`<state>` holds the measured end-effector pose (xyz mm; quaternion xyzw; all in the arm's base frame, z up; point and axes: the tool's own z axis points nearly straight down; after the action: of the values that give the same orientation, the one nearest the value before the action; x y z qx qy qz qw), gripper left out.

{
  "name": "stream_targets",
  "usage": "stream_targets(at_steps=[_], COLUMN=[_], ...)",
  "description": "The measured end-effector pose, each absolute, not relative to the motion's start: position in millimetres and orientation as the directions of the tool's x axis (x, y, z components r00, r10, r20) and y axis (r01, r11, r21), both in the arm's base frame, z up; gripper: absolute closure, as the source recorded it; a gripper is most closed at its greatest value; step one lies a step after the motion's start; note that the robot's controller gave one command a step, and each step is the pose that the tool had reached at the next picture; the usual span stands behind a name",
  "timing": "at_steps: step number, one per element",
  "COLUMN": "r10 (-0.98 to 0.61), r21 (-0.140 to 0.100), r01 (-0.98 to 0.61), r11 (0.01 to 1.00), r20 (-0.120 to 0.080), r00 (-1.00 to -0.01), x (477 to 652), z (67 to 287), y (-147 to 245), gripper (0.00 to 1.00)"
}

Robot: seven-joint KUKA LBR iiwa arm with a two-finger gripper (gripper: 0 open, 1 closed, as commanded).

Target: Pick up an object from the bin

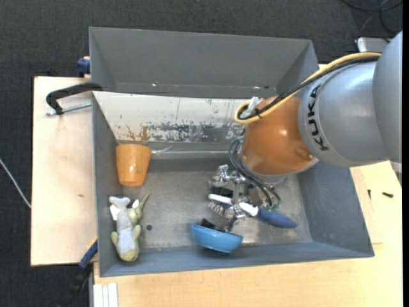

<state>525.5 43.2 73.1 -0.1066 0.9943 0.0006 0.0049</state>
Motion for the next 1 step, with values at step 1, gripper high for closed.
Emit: stream_targets(at_steps=[1], r10=[-0.216], r21=[0.001], r01=[-0.216], r11=[0.976], r20=[-0.017], r00=[-0.976], x=[527.8], z=[74.6], y=[47.0], gripper=[1.0])
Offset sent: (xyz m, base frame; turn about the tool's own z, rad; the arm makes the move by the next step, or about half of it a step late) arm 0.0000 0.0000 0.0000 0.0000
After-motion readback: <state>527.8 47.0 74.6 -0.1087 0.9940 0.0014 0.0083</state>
